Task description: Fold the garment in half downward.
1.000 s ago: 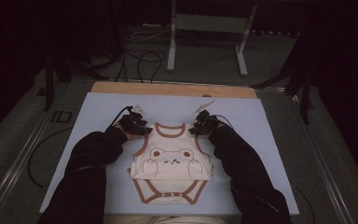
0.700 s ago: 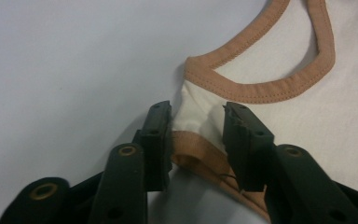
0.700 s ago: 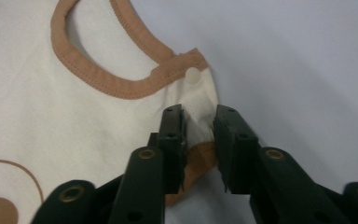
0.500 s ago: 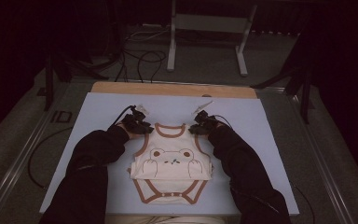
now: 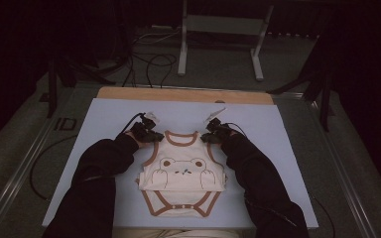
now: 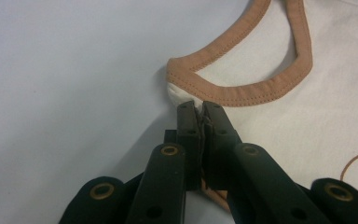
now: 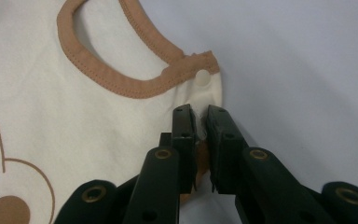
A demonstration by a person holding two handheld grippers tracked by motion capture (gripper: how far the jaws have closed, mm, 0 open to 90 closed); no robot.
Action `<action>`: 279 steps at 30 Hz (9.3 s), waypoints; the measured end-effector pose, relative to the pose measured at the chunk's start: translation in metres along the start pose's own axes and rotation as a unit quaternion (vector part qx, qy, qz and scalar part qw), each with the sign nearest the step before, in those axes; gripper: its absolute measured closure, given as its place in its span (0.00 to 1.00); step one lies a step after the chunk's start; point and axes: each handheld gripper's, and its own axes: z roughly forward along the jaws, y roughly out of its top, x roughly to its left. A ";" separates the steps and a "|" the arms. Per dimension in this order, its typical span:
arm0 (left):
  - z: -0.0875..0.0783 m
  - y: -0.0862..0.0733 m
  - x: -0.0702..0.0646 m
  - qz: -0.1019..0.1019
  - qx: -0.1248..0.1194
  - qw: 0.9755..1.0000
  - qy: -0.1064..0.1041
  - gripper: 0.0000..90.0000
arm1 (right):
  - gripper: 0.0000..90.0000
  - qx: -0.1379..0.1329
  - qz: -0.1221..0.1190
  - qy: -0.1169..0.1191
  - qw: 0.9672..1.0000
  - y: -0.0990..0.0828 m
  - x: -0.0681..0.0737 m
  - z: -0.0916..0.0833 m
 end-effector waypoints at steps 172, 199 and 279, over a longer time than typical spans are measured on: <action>-0.078 -0.111 -0.145 0.063 -0.085 0.988 -0.109 0.63 | 0.56 -0.100 -0.031 0.104 0.989 -0.101 0.139 -0.080; -0.073 -0.104 -0.146 0.067 -0.064 0.986 -0.138 0.87 | 0.73 -0.027 -0.025 0.140 0.989 -0.083 0.118 -0.053; -0.101 -0.099 -0.145 0.075 -0.157 0.980 -0.099 0.03 | 0.11 -0.158 -0.028 0.105 0.982 -0.091 0.137 -0.107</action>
